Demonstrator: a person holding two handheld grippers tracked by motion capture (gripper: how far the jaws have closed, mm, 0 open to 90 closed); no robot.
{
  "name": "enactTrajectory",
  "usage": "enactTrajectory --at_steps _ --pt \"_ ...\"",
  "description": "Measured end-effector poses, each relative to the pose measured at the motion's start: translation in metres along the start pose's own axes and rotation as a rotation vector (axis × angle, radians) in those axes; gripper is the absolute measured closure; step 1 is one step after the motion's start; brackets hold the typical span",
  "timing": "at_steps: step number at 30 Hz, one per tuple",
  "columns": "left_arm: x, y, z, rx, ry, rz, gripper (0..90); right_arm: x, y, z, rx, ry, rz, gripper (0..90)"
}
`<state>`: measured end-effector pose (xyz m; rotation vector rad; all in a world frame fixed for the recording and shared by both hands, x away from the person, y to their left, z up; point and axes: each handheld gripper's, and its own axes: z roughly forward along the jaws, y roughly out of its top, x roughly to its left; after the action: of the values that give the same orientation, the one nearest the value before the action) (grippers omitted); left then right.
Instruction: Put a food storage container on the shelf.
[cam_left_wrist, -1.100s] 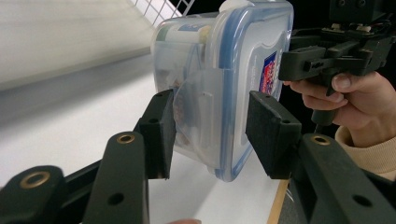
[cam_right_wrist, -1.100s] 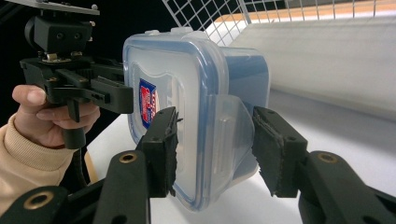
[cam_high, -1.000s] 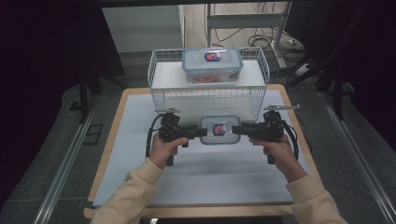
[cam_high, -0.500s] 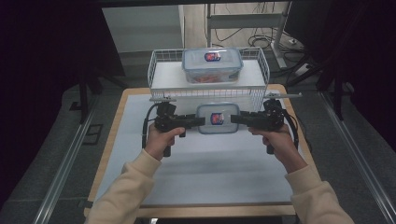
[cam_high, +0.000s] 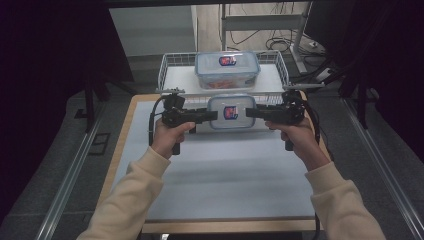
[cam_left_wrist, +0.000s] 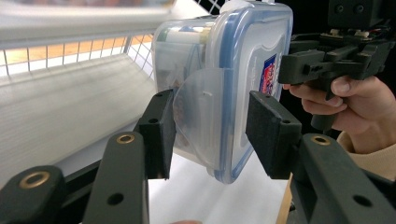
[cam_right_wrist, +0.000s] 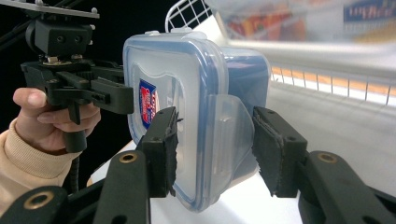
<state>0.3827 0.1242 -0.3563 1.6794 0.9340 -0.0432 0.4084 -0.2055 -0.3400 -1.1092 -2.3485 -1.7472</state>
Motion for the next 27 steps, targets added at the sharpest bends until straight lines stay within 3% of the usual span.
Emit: enactTrajectory --at_steps 13,20,27 --pt "0.001 0.046 -0.008 -0.033 0.006 0.025 53.2 0.002 0.049 0.001 -0.012 -0.003 -0.035 52.0" --pt "0.002 0.068 -0.007 -0.03 0.017 0.052 53.1 -0.002 0.069 -0.001 -0.021 -0.006 -0.04 52.0" --pt "0.006 0.082 -0.004 -0.033 0.017 0.05 53.0 -0.008 0.083 0.0 -0.029 -0.008 -0.039 51.9"
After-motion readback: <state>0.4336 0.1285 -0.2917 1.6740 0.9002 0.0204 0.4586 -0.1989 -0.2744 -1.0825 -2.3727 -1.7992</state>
